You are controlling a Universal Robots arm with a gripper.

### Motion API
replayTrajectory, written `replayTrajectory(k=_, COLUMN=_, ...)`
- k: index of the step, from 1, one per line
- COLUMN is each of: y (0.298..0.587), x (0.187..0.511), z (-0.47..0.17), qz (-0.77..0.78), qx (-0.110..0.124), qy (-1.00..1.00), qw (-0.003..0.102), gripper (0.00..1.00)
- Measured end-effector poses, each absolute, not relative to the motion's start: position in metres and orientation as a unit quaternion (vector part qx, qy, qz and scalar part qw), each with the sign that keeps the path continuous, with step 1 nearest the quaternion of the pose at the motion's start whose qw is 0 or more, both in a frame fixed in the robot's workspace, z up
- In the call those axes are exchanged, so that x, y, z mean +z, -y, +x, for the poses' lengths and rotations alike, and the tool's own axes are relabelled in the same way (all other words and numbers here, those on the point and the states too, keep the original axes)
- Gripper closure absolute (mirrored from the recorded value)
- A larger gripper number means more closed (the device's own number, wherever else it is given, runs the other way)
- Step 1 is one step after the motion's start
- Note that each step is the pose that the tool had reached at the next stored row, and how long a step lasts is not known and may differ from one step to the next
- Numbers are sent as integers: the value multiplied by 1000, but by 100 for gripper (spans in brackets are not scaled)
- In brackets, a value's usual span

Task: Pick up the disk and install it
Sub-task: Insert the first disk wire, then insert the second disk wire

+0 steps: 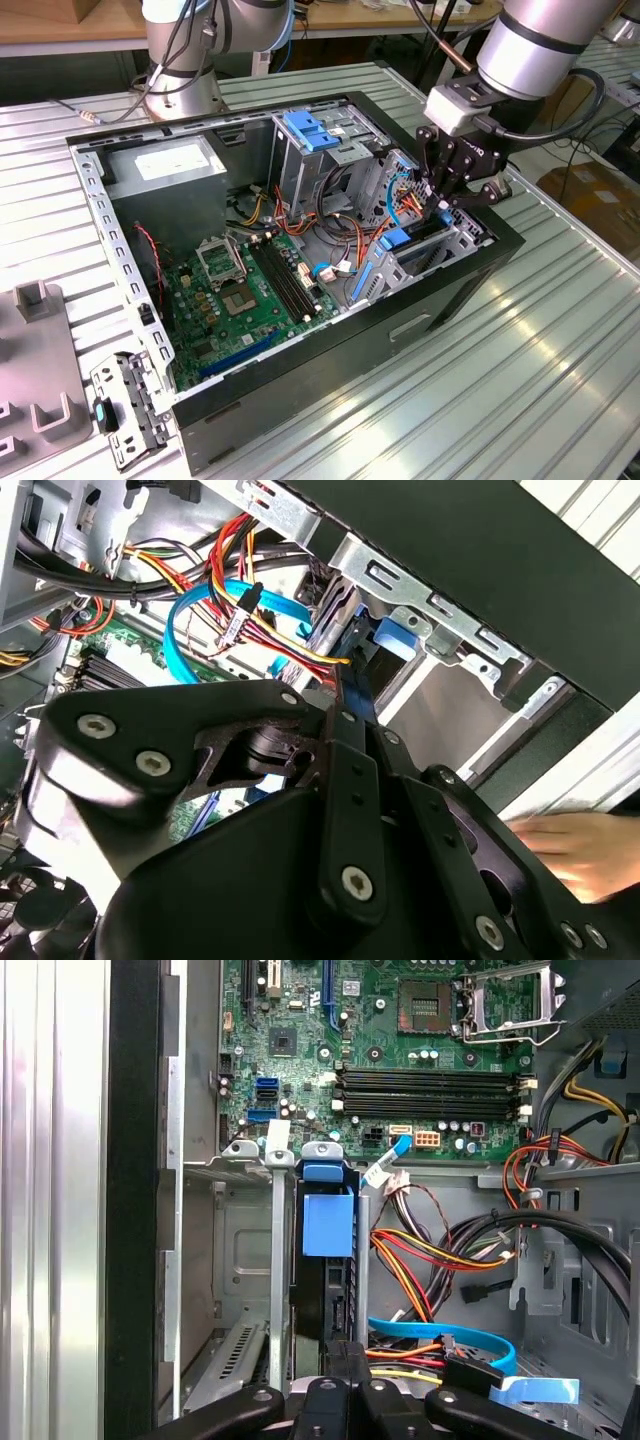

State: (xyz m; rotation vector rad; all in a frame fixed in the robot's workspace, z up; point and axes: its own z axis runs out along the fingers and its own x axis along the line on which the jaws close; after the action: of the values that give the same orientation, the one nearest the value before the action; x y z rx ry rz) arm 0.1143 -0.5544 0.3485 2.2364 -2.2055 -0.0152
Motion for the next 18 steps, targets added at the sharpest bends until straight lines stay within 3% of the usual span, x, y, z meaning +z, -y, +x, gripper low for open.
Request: replayTrajectory(k=18, y=554, x=349, z=114, qz=712, qx=-5, qy=702, qw=0, gripper=89)
